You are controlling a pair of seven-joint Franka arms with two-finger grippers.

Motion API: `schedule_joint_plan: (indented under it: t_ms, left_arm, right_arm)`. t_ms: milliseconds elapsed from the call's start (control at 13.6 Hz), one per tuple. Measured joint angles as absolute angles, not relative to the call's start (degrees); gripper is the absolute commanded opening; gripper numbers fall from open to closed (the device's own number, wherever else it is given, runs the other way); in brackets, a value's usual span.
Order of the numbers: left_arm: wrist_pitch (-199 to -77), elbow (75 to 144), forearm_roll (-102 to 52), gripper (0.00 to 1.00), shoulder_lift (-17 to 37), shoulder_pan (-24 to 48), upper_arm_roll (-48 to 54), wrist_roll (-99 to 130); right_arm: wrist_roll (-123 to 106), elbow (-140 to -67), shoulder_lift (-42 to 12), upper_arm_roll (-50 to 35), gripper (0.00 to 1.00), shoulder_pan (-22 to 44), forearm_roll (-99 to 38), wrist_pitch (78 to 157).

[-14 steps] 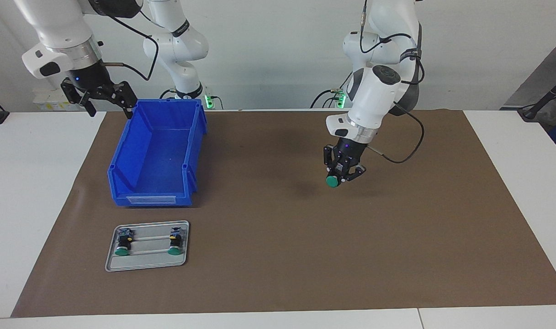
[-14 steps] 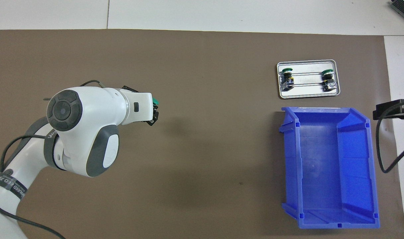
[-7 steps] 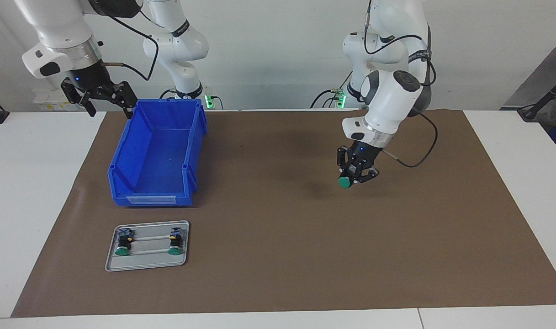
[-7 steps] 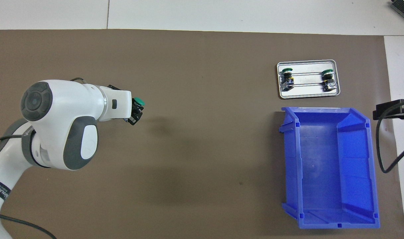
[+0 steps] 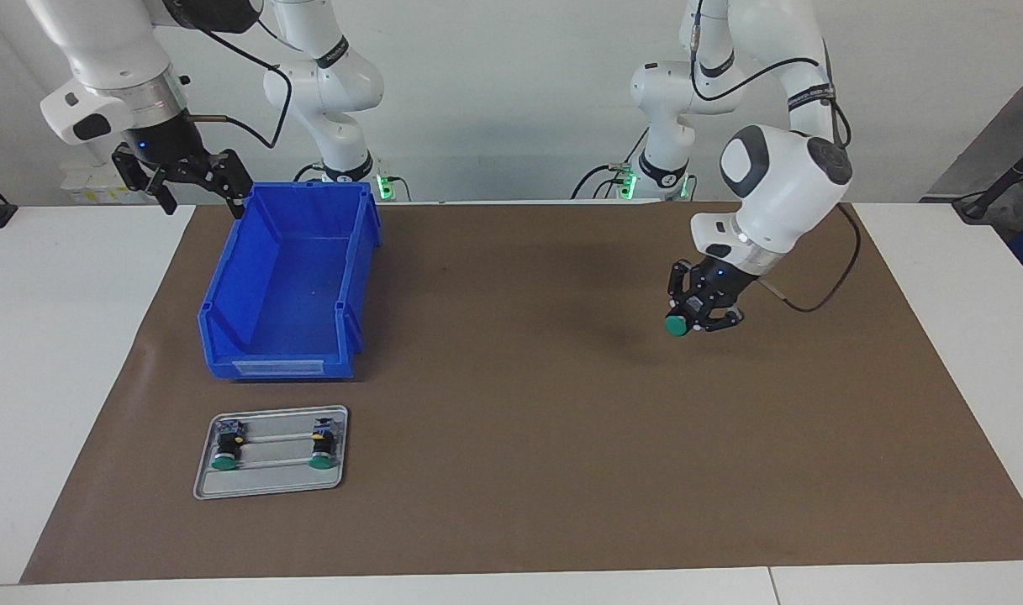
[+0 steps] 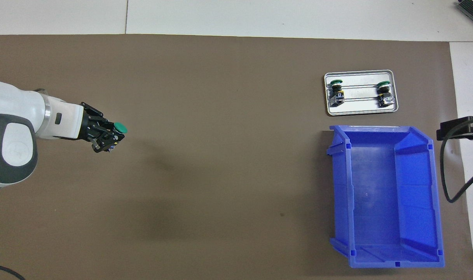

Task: Place and press button with both arms

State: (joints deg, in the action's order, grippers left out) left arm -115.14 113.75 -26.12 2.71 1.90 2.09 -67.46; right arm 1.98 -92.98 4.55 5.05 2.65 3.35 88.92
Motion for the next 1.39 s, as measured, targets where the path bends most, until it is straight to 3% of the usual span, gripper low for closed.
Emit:
schedule_joint_plan:
  t_ms: [293, 587, 953, 1393]
  left_arm:
    - [-109.0, 114.8, -32.1, 0.11, 1.7, -4.5, 2.0, -78.6]
    - [-108.3, 121.8, -38.5, 0.10, -1.5, -9.7, 1.9, -89.2]
    - [-108.3, 132.0, -45.3, 0.00, -6.6, -14.0, 1.9, -100.2]
    - [-108.3, 139.6, -53.7, 0.00, -9.1, -16.1, 2.0, -109.5]
  right_arm:
    - [2.0, -93.0, 4.5, 5.0, 1.00, 2.6, 3.4, 88.9]
    - [2.0, -93.0, 4.5, 5.0, 1.00, 2.6, 3.4, 88.9]
    - [2.0, -93.0, 4.5, 5.0, 1.00, 2.6, 3.4, 88.9]
    - [2.0, -93.0, 4.5, 5.0, 1.00, 2.6, 3.4, 88.9]
